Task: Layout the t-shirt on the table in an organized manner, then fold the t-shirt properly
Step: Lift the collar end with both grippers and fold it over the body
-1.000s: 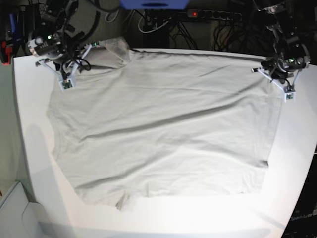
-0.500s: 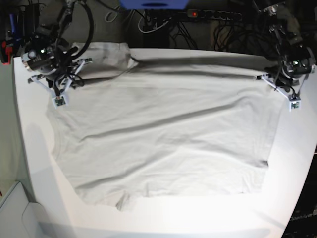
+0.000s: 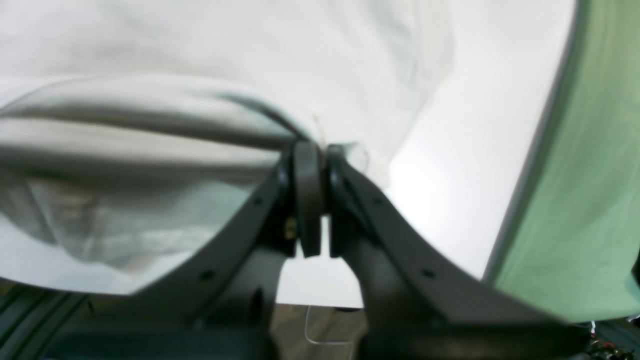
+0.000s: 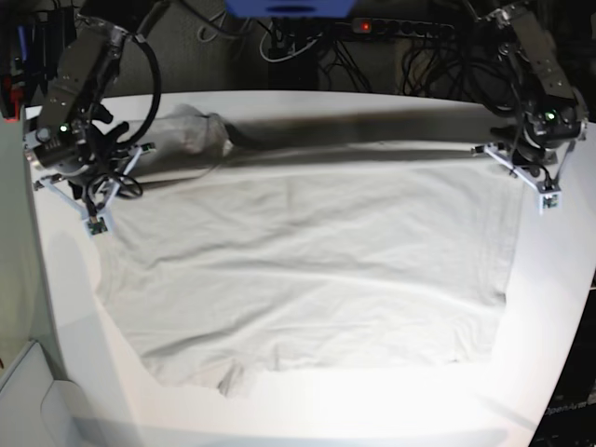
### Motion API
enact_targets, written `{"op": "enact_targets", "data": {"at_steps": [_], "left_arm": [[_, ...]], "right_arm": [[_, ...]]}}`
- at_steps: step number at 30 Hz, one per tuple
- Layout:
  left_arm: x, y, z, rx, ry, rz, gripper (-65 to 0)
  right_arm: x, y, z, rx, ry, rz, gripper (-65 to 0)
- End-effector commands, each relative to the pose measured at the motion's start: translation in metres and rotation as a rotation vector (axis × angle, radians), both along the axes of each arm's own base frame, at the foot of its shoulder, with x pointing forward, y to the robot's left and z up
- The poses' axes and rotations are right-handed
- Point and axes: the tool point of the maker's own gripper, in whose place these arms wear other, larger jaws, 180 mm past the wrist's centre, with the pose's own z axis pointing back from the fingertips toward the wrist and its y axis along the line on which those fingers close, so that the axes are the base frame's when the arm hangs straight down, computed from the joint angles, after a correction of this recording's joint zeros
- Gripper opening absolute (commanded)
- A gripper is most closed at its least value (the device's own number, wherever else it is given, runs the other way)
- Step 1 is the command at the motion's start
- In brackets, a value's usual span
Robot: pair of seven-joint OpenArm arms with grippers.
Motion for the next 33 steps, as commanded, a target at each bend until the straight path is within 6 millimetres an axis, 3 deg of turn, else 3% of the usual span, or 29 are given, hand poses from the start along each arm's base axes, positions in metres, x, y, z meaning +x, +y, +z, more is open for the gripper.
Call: {"op": "enact_targets", "data": {"at_steps": [1,7,20,33], "left_arm": [[0.015,0.007,0.017,0.031,-0.064,-0.004,-64.9],[0.035,0.009,0.023,0.015,-0.095,0.003,-64.9],[0.069,0.009,0.007,-0.067,-0.083,0.025,-64.9],[0.082,0.007,0.001,-0.101,-0.075,0.029,-64.9]], "right_arm": [[0.009,-0.004,0.011,-0.016,-0.042,-0.002,-65.0],[0.022,-0.002,0.02,-0.013,-0.076,0.006,-65.0],[0.056,0.004,0.004,0.048,-0.073,0.042,-65.0],[0.092,0.001,0.006,0.084,-0.077,0.048,-65.0]]}}
